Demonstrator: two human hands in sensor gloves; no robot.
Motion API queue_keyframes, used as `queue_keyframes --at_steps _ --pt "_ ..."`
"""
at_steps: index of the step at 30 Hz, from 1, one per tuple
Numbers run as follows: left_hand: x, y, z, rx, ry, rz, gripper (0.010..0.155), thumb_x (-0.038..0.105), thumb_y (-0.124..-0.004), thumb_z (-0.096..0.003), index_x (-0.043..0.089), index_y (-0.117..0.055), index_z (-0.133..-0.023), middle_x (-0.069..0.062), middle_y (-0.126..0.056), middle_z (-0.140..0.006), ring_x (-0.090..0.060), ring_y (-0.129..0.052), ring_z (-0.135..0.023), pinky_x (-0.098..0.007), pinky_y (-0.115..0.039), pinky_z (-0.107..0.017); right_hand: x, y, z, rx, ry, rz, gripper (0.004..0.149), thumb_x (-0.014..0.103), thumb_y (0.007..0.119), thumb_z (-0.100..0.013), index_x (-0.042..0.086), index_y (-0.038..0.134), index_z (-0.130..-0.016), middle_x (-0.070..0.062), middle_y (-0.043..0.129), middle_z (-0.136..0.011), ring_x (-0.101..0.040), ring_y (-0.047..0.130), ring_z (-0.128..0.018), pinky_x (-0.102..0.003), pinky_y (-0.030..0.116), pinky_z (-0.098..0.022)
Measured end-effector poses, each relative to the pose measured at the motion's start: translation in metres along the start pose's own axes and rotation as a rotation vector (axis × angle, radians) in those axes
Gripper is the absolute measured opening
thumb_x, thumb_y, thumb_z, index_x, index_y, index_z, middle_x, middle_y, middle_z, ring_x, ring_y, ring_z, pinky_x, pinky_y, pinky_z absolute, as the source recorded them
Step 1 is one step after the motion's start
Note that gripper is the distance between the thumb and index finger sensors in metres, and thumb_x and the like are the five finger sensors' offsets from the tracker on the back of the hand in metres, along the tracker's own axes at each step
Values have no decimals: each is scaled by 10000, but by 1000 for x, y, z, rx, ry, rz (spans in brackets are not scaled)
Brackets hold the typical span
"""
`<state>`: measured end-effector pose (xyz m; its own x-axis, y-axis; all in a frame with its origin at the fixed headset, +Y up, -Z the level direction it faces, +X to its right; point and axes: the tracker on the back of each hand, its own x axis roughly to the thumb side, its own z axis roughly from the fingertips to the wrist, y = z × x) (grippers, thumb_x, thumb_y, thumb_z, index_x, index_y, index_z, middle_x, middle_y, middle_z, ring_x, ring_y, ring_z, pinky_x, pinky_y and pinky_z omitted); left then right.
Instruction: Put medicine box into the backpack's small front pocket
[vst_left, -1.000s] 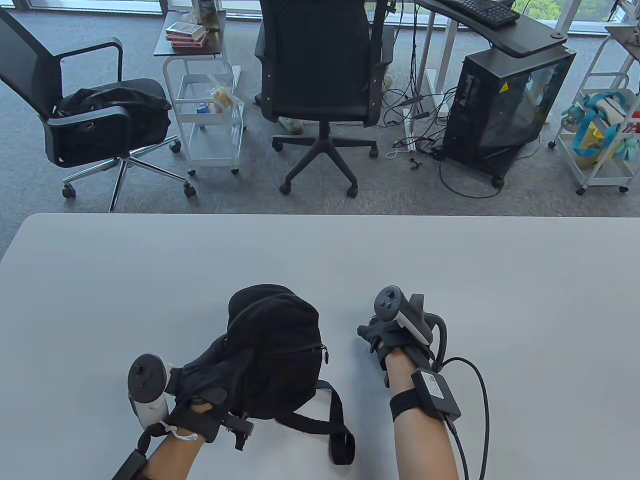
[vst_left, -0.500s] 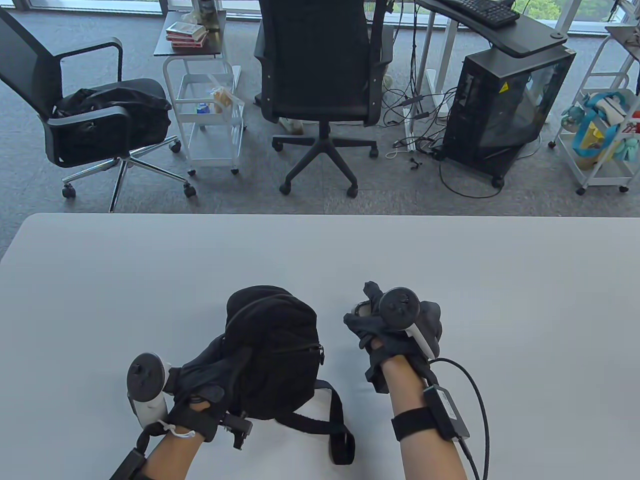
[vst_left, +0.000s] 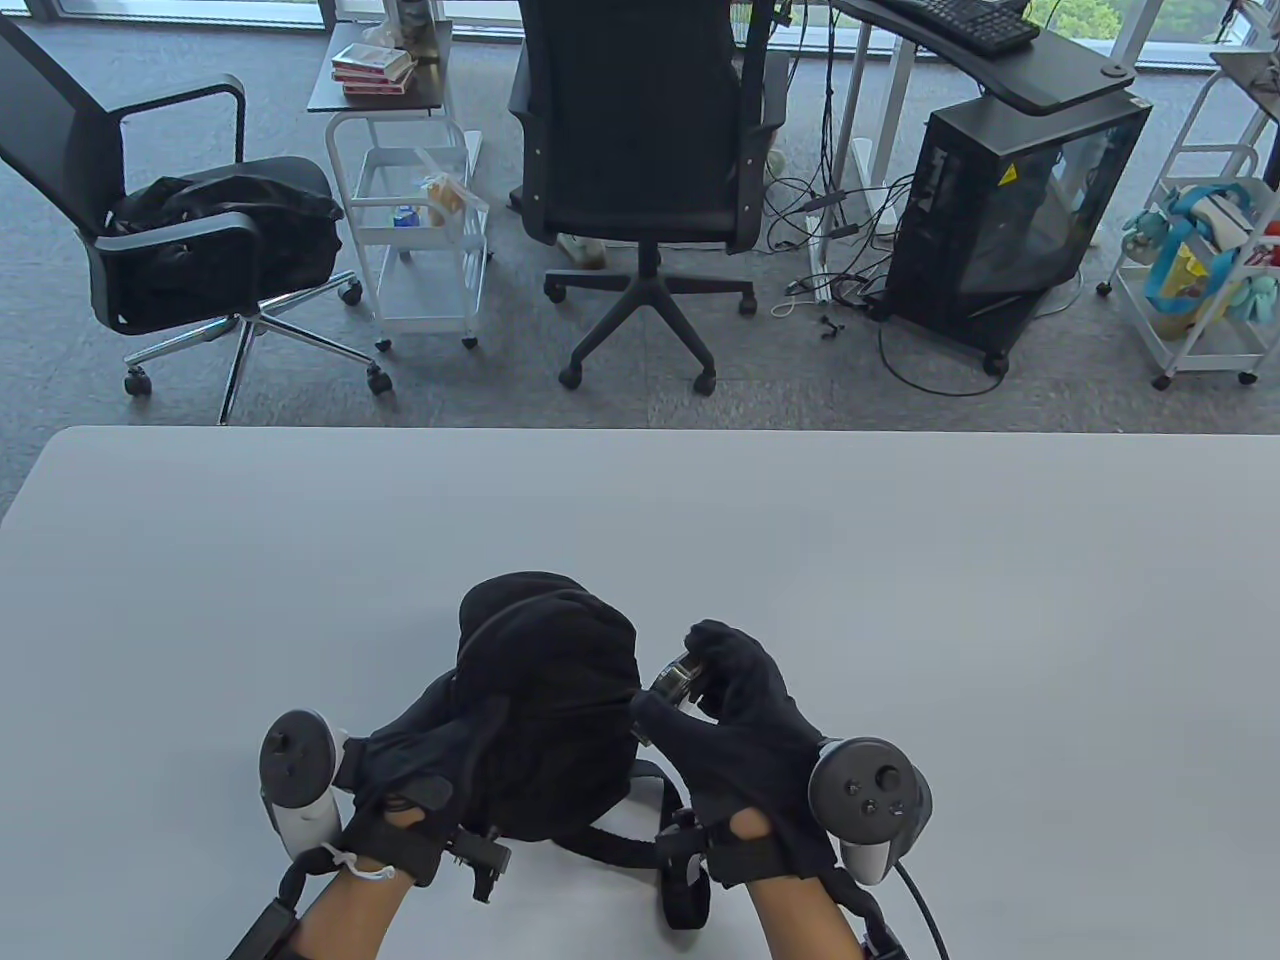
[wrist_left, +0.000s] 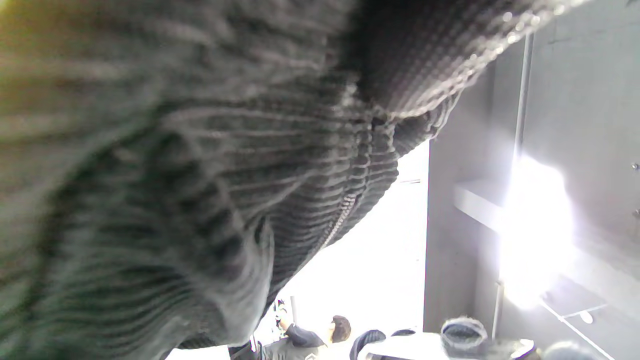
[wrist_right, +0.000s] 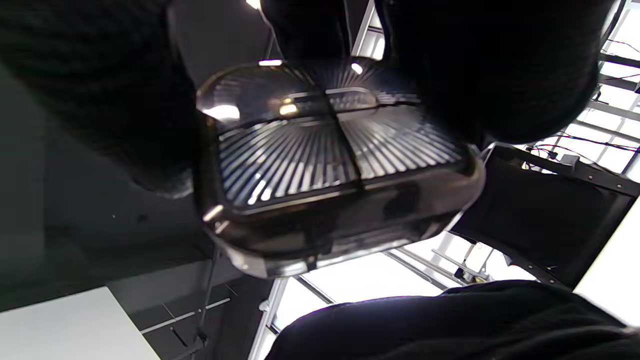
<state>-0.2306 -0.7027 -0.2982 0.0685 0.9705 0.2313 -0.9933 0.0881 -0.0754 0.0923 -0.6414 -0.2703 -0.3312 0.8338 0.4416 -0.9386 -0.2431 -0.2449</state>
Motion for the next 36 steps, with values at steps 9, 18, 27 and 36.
queue_keyframes --at_steps 9,18,27,36 --pt "13 -21 5 -61 -68 -34 513 427 -866 -508 153 -840 -941 -122 -997 -795 -455 -885 -789 -731 -575 -587 -14 21 1 11 70 48 848 677 921 -435 54 678 -956 -312 721 -891 -439 1018 -641 -516 908 -391" --pt "20 -23 11 -18 -113 -9 506 414 -866 -504 155 -841 -939 -123 -1000 -793 -456 -883 -792 -734 -572 -588 1 39 8 94 -109 434 844 663 930 -425 34 695 -936 -309 729 -882 -449 1017 -625 -539 892 -388" --pt "18 -20 12 11 -117 15 496 394 -863 -500 163 -843 -938 -120 -997 -795 -452 -883 -794 -740 -564 -589 2 55 18 203 -116 466 851 662 801 -492 -54 687 -936 -271 848 -872 -516 946 -691 -617 794 -429" --pt "11 -5 10 62 -84 113 491 397 -854 -500 169 -843 -934 -106 -1012 -771 -431 -906 -775 -735 -573 -592 -20 44 15 291 -36 219 703 608 716 -541 11 864 -881 -314 690 -1000 -622 632 -882 -708 572 -550"
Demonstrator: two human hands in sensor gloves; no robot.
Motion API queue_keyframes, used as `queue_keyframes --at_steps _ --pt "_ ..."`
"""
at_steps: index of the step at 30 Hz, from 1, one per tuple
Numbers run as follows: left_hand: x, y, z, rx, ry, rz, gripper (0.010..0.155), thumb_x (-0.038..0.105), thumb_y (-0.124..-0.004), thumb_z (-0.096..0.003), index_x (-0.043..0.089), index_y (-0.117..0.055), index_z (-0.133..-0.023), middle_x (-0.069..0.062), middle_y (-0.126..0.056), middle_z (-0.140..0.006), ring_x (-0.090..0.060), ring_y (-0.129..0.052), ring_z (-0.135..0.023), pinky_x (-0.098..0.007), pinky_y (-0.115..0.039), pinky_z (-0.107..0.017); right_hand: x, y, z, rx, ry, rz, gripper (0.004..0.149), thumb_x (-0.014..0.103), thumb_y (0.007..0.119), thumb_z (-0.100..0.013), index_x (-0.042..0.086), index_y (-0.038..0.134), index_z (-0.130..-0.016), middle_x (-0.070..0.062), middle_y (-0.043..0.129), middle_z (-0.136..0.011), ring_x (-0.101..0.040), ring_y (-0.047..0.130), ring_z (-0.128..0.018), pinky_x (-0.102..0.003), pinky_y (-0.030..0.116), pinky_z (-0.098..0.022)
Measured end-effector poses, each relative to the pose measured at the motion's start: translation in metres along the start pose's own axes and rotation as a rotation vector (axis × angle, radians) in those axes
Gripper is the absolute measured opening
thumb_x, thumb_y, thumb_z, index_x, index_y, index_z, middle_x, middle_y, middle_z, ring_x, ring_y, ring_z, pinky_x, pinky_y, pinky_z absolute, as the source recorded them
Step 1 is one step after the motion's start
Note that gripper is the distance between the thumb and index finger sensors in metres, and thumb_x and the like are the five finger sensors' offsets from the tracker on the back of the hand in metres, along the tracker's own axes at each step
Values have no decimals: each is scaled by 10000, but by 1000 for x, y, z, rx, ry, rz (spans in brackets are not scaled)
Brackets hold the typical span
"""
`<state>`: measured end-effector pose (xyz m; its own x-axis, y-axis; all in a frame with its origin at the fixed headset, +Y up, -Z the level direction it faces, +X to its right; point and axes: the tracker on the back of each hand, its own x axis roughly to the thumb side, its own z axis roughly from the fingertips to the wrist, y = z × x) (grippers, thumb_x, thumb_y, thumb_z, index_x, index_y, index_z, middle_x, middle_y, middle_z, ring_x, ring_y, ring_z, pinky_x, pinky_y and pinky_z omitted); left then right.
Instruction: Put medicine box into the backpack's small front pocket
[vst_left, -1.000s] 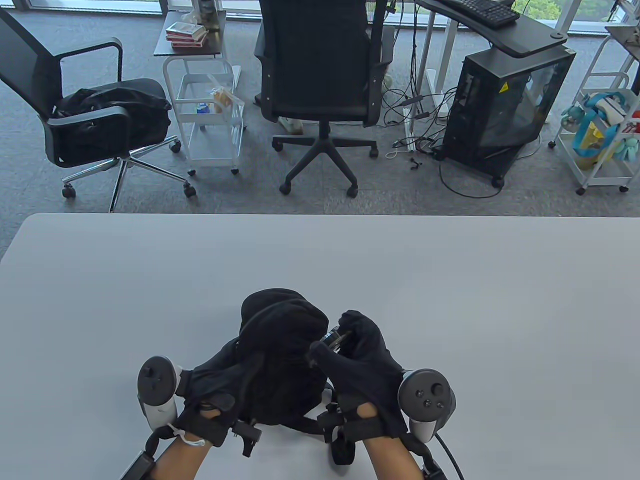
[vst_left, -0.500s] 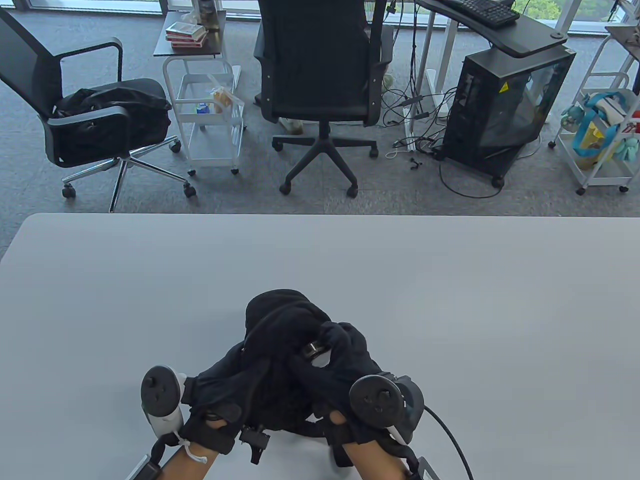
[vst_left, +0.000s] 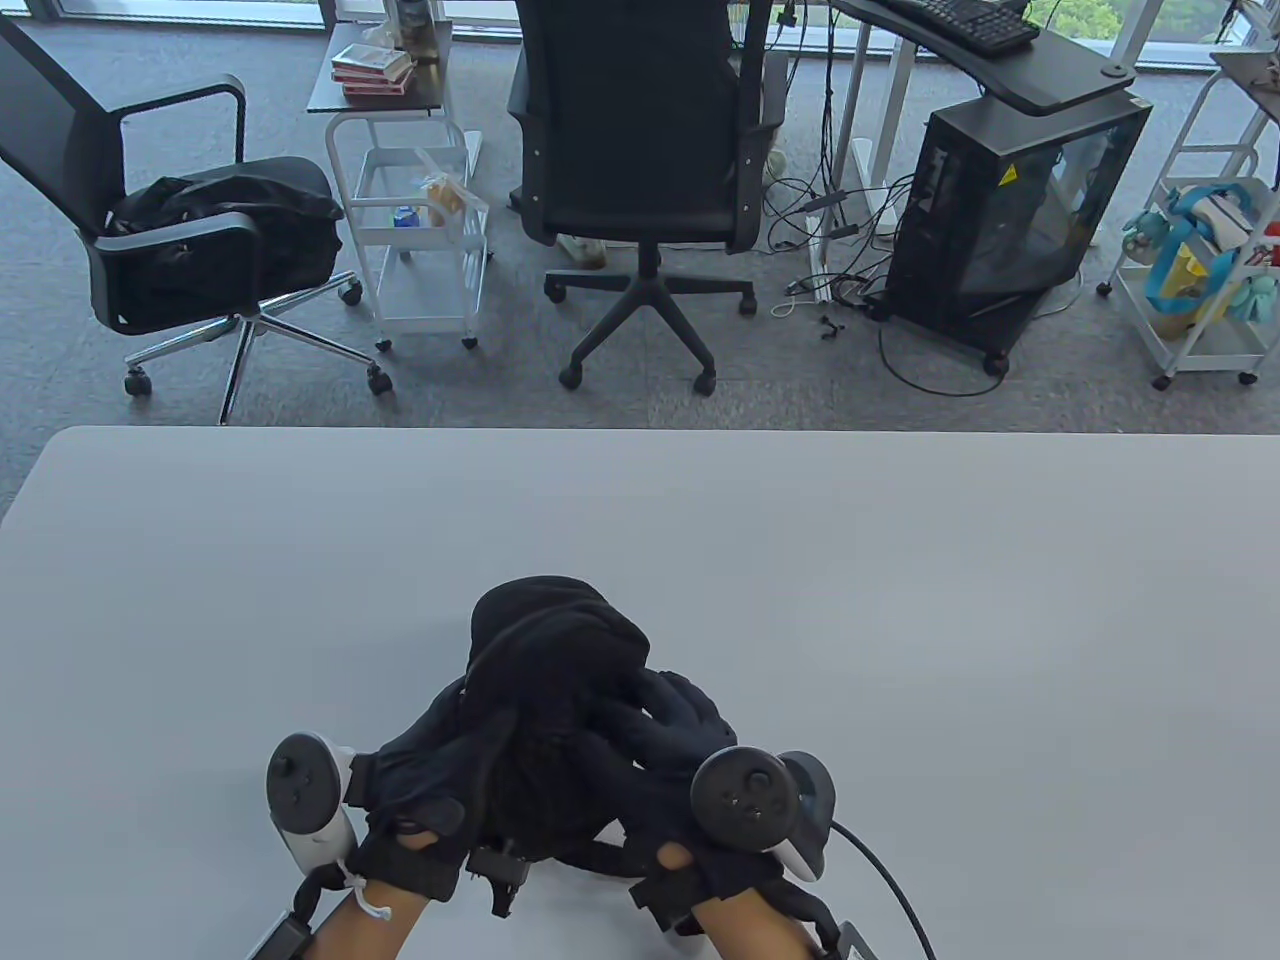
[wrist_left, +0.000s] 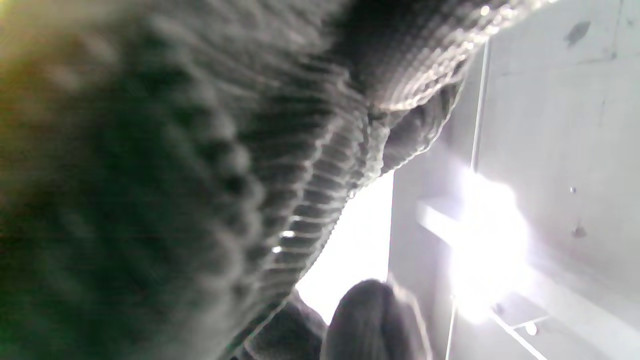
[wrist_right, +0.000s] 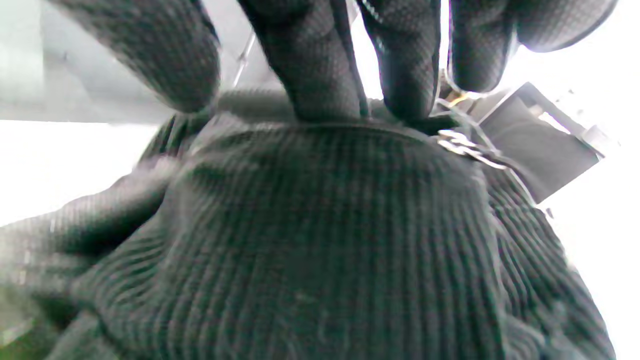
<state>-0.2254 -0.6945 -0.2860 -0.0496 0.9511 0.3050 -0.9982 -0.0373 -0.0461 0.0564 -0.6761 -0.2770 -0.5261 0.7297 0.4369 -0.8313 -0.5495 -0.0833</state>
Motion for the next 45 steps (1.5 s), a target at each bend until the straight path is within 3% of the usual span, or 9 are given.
queue_keyframes --at_steps 4,10,15,21,27,33,36,39,45 --pt "1 8 -3 8 13 111 491 406 -845 -504 172 -839 -936 -89 -1029 -738 -409 -930 -752 -730 -581 -600 -37 -8 0 -40 189 -247 906 656 675 -541 -60 500 -1068 -386 413 -1074 -683 392 -921 -760 409 -562" --pt "-7 10 -9 -99 57 324 493 423 -823 -527 157 -826 -942 -56 -1037 -704 -375 -955 -727 -729 -573 -627 -77 18 6 283 428 -833 1151 782 593 -536 -90 65 -1072 -422 85 -1062 -666 40 -918 -767 126 -551" --pt "-16 14 -13 -136 94 336 494 419 -820 -538 142 -819 -947 -77 -1035 -687 -383 -949 -715 -740 -543 -634 -75 38 4 528 393 -1044 1139 796 608 -540 -105 188 -1094 -337 381 -1118 -588 165 -1004 -758 144 -580" --pt "-27 34 -14 -12 194 128 510 422 -814 -541 129 -801 -958 -71 -1019 -694 -404 -923 -722 -744 -512 -622 -73 27 -1 298 372 -1132 651 561 702 -574 26 703 -945 -123 927 -842 -410 850 -868 -676 610 -617" --pt "-39 41 -14 70 290 75 588 436 -816 -541 98 -710 -1011 -127 -954 -803 -466 -830 -803 -759 -446 -607 -53 20 -6 232 262 -891 507 420 770 -548 30 775 -872 -95 989 -747 -351 994 -713 -567 754 -557" --pt "-28 38 -11 91 242 -78 860 567 -817 -532 73 -404 -1102 -280 -515 -1114 -599 -468 -965 -774 -318 -597 -45 -6 -7 19 176 -741 489 399 780 -543 17 798 -849 -88 1008 -718 -345 1014 -684 -576 758 -546" --pt "-15 27 -11 14 168 -191 755 576 -826 -524 48 -594 -1011 -287 -519 -1116 -602 -476 -964 -770 -330 -598 -42 -14 -6 -64 143 -598 490 395 778 -541 15 796 -850 -93 1005 -722 -350 1008 -690 -585 753 -542" --pt "-4 7 -12 -129 87 -222 518 540 -837 -517 80 -949 -727 -257 -795 -1007 -588 -607 -936 -774 -356 -597 -38 -12 -4 -115 122 -490 492 392 781 -535 15 796 -849 -101 1001 -725 -360 998 -697 -596 745 -539" --pt "2 -29 -2 -378 33 -483 900 766 -790 -483 -13 -782 -933 -325 -659 -1083 -627 -509 -969 -783 -319 -604 -20 10 3 -111 116 -364 499 390 778 -531 4 791 -847 -120 984 -727 -363 1032 -646 -575 776 -523"
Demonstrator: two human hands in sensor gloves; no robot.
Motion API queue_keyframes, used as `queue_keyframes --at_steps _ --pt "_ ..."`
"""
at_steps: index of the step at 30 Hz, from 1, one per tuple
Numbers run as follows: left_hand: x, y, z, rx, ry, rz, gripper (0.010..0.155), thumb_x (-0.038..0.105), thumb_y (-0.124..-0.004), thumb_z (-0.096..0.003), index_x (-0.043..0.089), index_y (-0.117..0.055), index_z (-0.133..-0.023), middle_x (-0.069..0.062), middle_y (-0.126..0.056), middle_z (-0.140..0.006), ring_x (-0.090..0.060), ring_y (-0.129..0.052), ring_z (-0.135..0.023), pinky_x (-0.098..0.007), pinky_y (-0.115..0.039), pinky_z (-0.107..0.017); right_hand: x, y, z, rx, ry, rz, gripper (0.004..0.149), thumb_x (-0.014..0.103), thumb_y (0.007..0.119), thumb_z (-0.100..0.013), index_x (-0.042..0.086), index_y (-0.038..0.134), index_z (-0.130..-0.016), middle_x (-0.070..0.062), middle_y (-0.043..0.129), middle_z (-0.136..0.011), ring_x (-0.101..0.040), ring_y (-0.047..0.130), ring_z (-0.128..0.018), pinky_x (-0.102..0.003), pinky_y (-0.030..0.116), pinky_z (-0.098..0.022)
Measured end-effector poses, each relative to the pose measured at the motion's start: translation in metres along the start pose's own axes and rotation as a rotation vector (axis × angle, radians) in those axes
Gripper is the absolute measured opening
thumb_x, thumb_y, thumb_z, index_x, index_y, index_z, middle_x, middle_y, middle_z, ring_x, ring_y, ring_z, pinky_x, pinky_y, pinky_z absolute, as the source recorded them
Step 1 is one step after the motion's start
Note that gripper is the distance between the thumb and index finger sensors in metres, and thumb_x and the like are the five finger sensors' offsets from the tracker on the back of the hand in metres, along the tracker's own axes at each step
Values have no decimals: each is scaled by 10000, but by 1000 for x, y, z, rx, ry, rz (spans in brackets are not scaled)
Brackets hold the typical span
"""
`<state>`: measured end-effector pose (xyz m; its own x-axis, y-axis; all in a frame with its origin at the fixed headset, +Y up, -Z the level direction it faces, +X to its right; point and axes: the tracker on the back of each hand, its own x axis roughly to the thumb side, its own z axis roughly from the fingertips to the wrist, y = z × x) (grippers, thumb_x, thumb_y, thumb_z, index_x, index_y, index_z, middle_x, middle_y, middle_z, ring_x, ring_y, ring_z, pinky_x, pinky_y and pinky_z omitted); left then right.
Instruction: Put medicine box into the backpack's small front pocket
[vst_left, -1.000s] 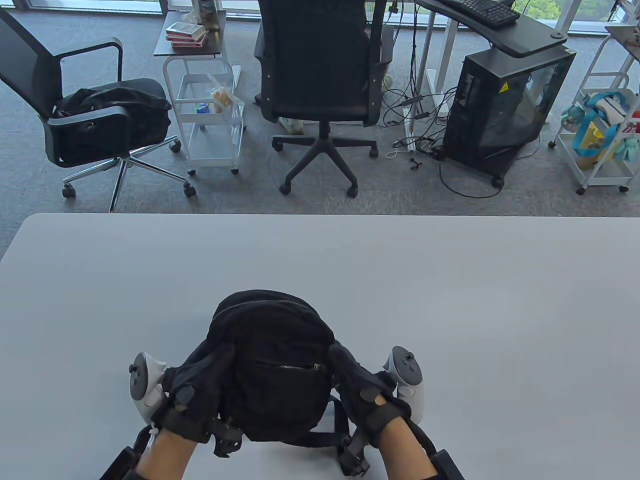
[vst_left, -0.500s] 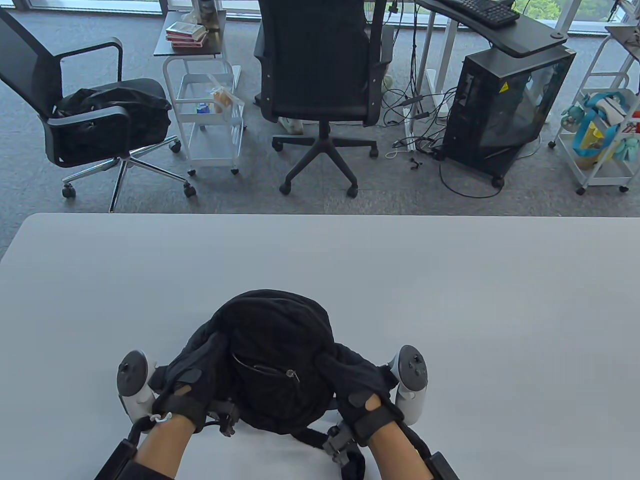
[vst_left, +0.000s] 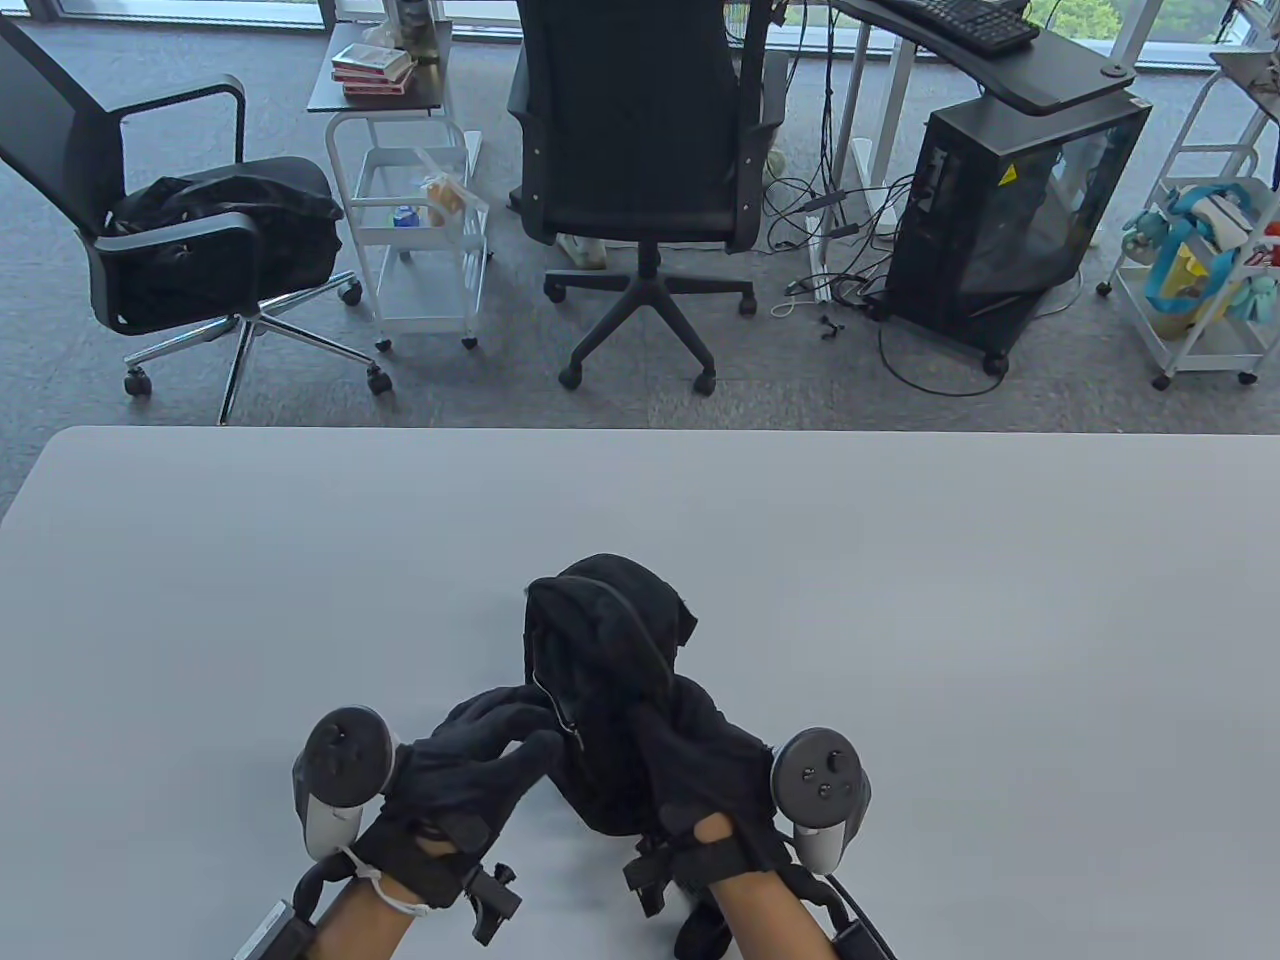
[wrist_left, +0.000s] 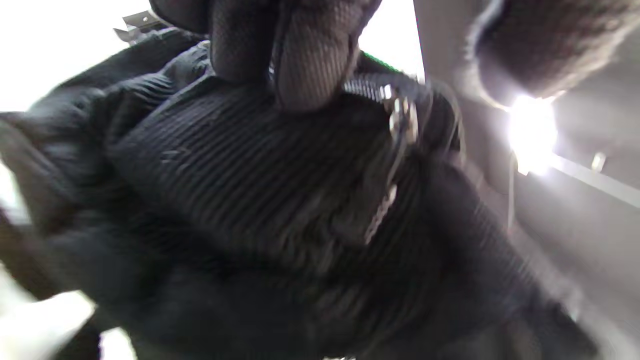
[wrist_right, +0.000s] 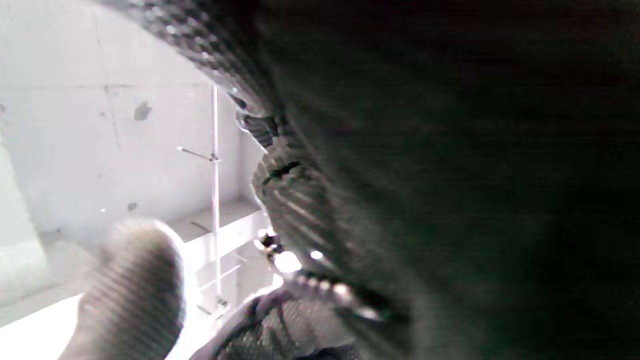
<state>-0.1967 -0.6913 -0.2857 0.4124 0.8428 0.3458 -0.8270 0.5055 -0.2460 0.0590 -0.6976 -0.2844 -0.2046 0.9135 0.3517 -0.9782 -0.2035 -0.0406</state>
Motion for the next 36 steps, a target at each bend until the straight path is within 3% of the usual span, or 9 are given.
queue_keyframes --at_steps 2,5,8,16,26,28,30,33,36 --pt "4 -4 2 -14 32 -104 872 709 -820 -500 -15 -702 -971 -318 -590 -1110 -623 -490 -976 -783 -324 -602 1 6 2 -20 10 5 497 381 787 -523 -2 798 -840 -131 979 -723 -378 1027 -638 -573 777 -516" --pt "10 -4 3 93 55 -150 562 407 -875 -512 0 -778 -888 -290 -671 -1070 -606 -572 -951 -778 -368 -602 -1 8 2 -14 31 -4 494 381 783 -526 -3 799 -837 -131 985 -715 -374 1035 -625 -568 785 -508" --pt "12 0 2 124 33 -252 398 299 -865 -502 33 -872 -799 -253 -807 -1001 -579 -672 -925 -775 -413 -605 -7 7 2 -8 61 -39 492 379 782 -527 -5 801 -835 -130 993 -709 -367 1045 -613 -569 786 -506" --pt "9 14 2 176 34 -345 443 341 -779 -526 19 -803 -830 -230 -785 -978 -563 -664 -913 -773 -407 -607 -16 -5 -1 -15 113 -162 487 374 783 -528 -7 808 -830 -131 1003 -698 -363 1056 -594 -575 785 -504" --pt "-23 46 -5 248 107 -489 458 385 -768 -534 44 -790 -839 -204 -783 -983 -549 -671 -919 -777 -405 -611 -9 -20 -9 47 149 -543 476 358 787 -530 -24 818 -814 -143 1019 -669 -363 1077 -548 -578 788 -506" --pt "-25 45 -8 244 74 -434 459 372 -776 -527 35 -790 -838 -214 -780 -981 -560 -662 -916 -783 -386 -608 -9 -22 -10 78 147 -496 477 354 784 -535 -25 809 -824 -147 1012 -680 -368 1072 -559 -580 782 -517" --pt "-23 45 -7 227 61 -407 459 363 -770 -528 69 -775 -880 -206 -759 -1026 -554 -643 -954 -790 -366 -617 -14 -26 -11 17 173 -439 479 358 770 -539 -24 805 -825 -133 1019 -668 -348 1082 -543 -575 789 -506" --pt "-22 47 -1 280 49 -315 658 496 -786 -520 43 -691 -988 -262 -673 -1081 -588 -573 -972 -789 -358 -610 -30 -36 -19 19 245 -432 481 352 767 -543 -33 798 -830 -144 1017 -664 -355 1081 -533 -586 780 -505" --pt "-24 46 1 275 62 -301 689 528 -779 -524 44 -692 -1006 -282 -677 -1080 -600 -570 -967 -786 -369 -609 -50 -45 -26 -16 325 -400 483 353 763 -544 -35 796 -831 -138 1021 -657 -344 1087 -519 -584 782 -507"
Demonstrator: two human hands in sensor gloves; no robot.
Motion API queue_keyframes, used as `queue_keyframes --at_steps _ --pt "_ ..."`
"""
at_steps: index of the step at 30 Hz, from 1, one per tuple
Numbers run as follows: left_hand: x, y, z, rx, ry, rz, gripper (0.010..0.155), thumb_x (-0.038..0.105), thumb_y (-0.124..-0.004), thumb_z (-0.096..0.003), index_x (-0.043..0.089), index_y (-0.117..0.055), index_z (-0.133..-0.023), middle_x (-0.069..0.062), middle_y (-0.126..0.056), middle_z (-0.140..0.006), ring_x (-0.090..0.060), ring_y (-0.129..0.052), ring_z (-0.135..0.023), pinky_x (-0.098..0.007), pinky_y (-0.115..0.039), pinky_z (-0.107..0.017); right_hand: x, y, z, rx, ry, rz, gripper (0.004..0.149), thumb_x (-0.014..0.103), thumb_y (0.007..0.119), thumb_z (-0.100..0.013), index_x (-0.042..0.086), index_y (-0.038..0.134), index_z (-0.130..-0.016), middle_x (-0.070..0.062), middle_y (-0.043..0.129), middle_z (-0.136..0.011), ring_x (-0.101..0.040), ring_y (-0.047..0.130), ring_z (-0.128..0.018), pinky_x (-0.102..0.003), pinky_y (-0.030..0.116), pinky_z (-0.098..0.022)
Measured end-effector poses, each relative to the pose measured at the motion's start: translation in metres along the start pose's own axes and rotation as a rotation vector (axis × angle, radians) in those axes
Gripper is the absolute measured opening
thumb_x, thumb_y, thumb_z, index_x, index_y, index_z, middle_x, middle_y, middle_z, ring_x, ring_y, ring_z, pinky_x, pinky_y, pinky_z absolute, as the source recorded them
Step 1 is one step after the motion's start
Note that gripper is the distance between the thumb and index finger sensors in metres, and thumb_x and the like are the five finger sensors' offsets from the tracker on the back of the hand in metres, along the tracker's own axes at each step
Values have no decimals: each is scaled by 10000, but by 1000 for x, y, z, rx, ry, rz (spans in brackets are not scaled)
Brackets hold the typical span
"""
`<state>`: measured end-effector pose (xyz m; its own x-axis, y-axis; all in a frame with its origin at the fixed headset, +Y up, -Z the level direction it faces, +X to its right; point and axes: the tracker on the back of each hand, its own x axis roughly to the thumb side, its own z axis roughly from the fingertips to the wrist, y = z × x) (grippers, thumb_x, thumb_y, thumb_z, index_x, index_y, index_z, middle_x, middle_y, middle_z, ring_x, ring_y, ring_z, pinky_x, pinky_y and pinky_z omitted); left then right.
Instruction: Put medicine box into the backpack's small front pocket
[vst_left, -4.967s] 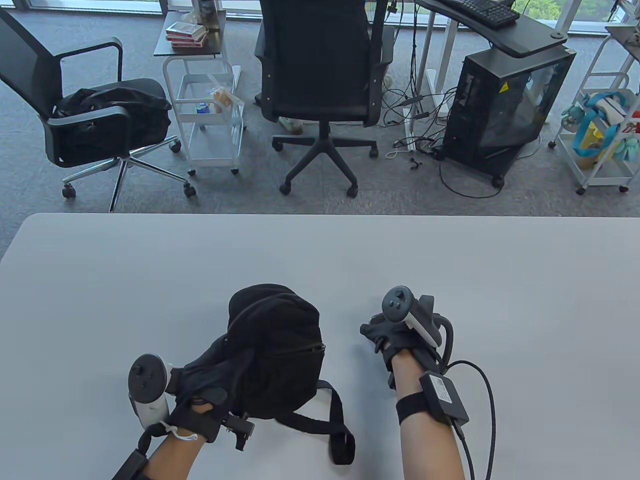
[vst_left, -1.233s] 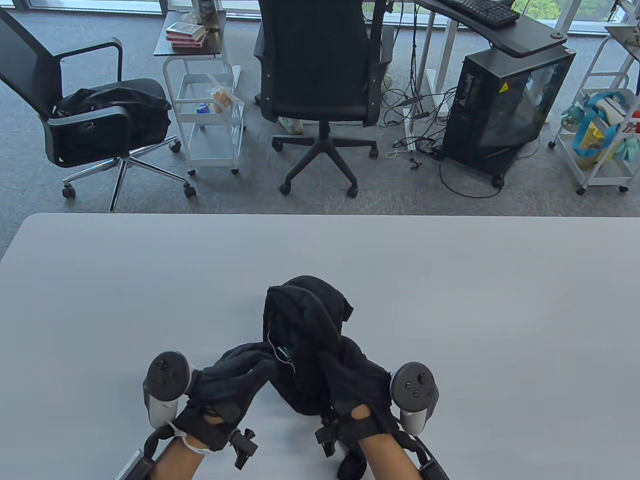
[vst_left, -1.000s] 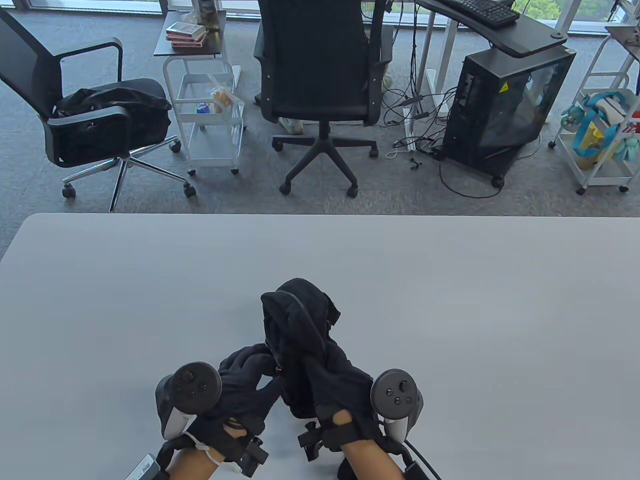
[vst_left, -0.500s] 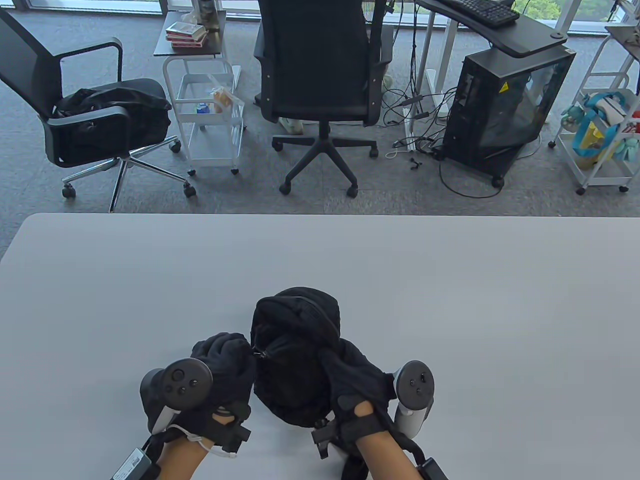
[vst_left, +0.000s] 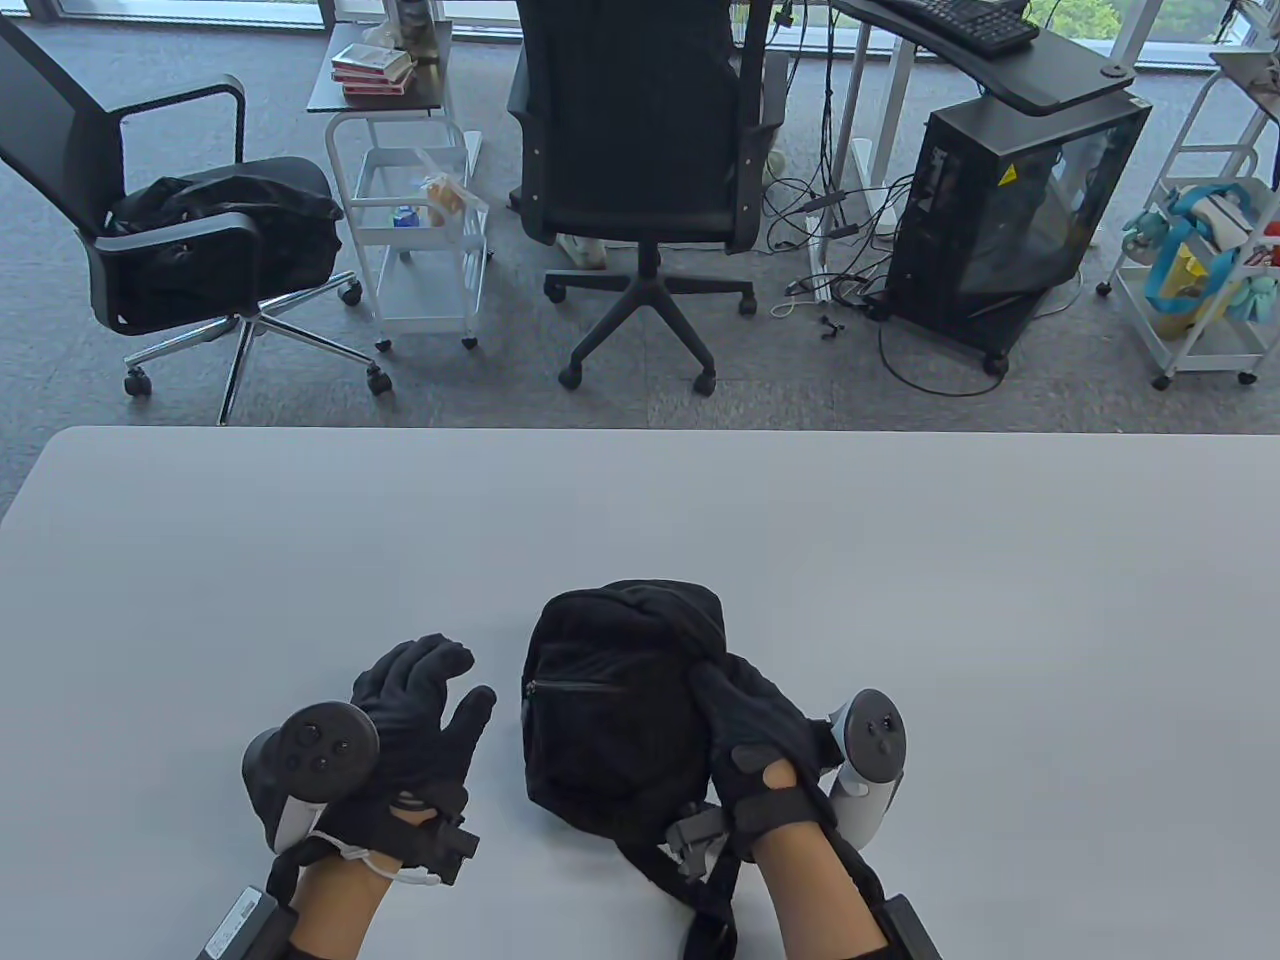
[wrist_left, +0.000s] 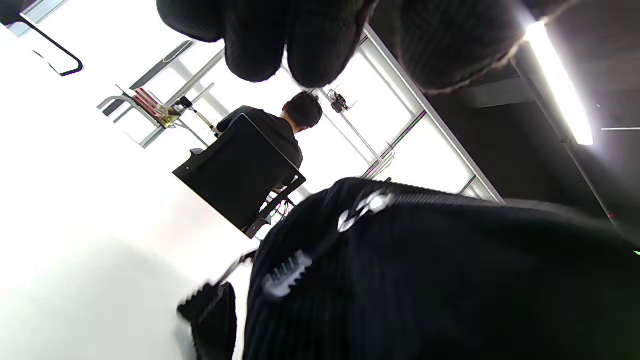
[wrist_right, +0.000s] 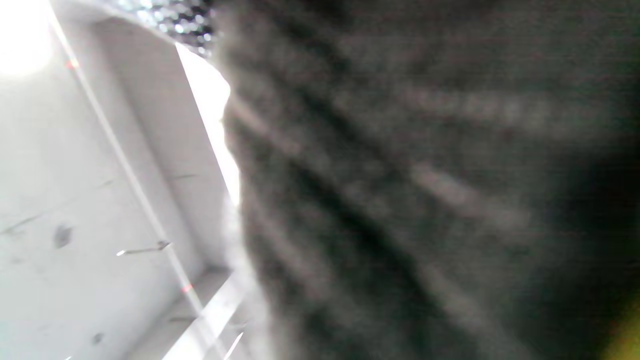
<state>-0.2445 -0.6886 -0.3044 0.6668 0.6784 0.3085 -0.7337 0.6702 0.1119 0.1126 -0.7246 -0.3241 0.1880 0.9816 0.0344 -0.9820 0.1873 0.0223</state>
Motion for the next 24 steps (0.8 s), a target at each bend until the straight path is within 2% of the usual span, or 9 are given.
queue_keyframes --at_steps 6,9,12,15,17,19,20,21,24 --pt "-4 -11 -1 -66 19 -5 670 529 -777 -526 53 -725 -995 -290 -689 -1073 -604 -572 -964 -783 -375 -607 -32 -31 -20 -36 218 33 493 339 757 -551 -56 776 -846 -159 1009 -666 -367 1070 -523 -609 751 -511" --pt "-6 -13 0 -88 44 -14 685 535 -777 -526 48 -714 -1004 -299 -677 -1078 -610 -559 -965 -784 -369 -605 -30 -41 -22 -76 213 308 641 409 749 -569 -125 675 -916 -202 968 -713 -425 1015 -571 -645 696 -515" --pt "-6 -14 0 -116 66 -30 734 566 -779 -524 44 -679 -1031 -317 -645 -1093 -626 -526 -972 -787 -358 -604 -21 -41 -24 -54 184 637 901 536 740 -566 -184 438 -1015 -366 711 -928 -621 775 -776 -735 546 -542" --pt "-4 -11 0 -141 83 -69 821 632 -774 -518 51 -609 -1074 -337 -585 -1120 -648 -471 -985 -792 -339 -601 -2 -36 -21 -71 83 938 921 583 710 -565 -141 409 -1047 -412 523 -1007 -691 572 -863 -775 434 -547" --pt "-2 -6 1 -137 85 -80 863 672 -770 -516 63 -573 -1095 -340 -538 -1139 -658 -431 -997 -799 -324 -599 27 -24 -15 -115 -139 1107 891 582 721 -547 -110 479 -1053 -401 519 -1019 -676 512 -897 -792 334 -546" --pt "2 -1 2 -129 87 -83 899 699 -769 -513 74 -530 -1115 -344 -482 -1158 -671 -376 -1007 -809 -303 -592 53 -11 -4 -75 -256 1219 859 581 696 -555 -46 464 -1095 -380 307 -1073 -658 248 -945 -784 198 -540" --pt "4 1 2 -132 90 -93 920 710 -764 -513 78 -498 -1126 -347 -442 -1168 -678 -342 -1010 -815 -292 -588 62 -4 3 -45 -279 1247 891 572 660 -574 -29 299 -1124 -306 9 -1064 -602 -77 -894 -762 59 -523" --pt "6 2 3 -137 91 -108 942 722 -755 -513 85 -452 -1138 -346 -388 -1179 -679 -290 -1015 -820 -274 -584 68 0 9 -37 -299 1259 915 557 652 -580 -29 193 -1113 -258 -89 -1040 -563 -172 -859 -752 3 -512" --pt "12 3 6 -115 72 -144 972 729 -746 -515 108 -354 -1152 -335 -260 -1193 -671 -182 -1014 -829 -234 -573 65 9 24 -6 -396 1248 914 526 668 -573 -35 175 -1101 -238 -132 -1016 -526 -223 -833 -738 -42 -504"
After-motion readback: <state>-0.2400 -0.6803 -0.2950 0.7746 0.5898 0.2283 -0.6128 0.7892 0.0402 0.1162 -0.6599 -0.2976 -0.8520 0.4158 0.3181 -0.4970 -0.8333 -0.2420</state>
